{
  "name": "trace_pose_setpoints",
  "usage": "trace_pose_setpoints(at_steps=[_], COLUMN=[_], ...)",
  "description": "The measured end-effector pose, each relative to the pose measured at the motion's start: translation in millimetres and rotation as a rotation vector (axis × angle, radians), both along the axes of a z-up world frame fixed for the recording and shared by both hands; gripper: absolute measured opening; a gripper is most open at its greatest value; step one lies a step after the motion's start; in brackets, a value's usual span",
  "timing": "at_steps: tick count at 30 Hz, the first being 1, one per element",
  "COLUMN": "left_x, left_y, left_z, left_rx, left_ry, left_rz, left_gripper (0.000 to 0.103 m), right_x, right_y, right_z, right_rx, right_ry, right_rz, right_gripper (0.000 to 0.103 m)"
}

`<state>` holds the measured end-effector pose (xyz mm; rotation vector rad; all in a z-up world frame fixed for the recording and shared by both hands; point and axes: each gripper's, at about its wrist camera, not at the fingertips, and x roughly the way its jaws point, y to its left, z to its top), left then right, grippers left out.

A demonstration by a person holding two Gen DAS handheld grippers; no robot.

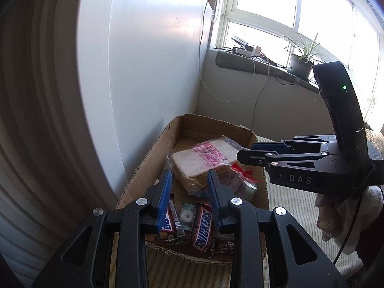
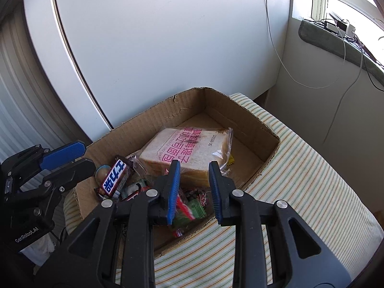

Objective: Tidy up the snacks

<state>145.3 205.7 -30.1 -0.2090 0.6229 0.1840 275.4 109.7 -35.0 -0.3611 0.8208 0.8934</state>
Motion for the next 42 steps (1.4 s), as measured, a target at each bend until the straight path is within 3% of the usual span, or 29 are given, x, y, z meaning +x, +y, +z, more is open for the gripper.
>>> trace_pose_setpoints(at_steps=[1, 2, 4, 10, 13, 25, 34, 36, 38, 42], left_x=[1, 1, 0, -4, -6, -18, -37, -41, -44, -51], left_y=[-1, -1, -1, -2, -2, -5, -26, -31, -36, -42], left_z=[0, 0, 0, 2, 3, 8, 17, 19, 20, 18], left_rx=[0.003, 0.005, 0.004, 0.009, 0.012, 0.032, 0.093, 0.095, 0.099, 0.084], left_ry=[0.003, 0.005, 0.005, -0.001, -0.006, -0.014, -0.041, -0.047, -0.052, -0.057], left_rz=[0.0, 0.003, 0.008, 0.022, 0.033, 0.086, 0.127, 0.131, 0.137, 0.138], left_gripper=[0.029, 0.03, 0.039, 0.049, 0.061, 0.076, 0.08, 0.082, 0.082, 0.082], right_x=[-1, -2, -3, -8, -10, -27, -64, -73, -83, -100], right_y=[-1, -2, -4, -10, -14, -33, -68, -78, -89, -108], right_z=[1, 2, 5, 12, 14, 20, 34, 39, 43, 43], right_rx=[0.004, 0.01, 0.022, 0.025, 0.028, 0.037, 0.098, 0.104, 0.121, 0.14], right_ry=[-0.012, -0.023, -0.029, -0.061, -0.071, -0.114, -0.18, -0.209, -0.238, -0.257], right_rz=[-0.004, -0.01, -0.016, -0.027, -0.033, -0.067, -0.119, -0.135, -0.159, -0.197], right_gripper=[0.059, 0.068, 0.072, 0.081, 0.084, 0.092, 0.092, 0.094, 0.103, 0.103])
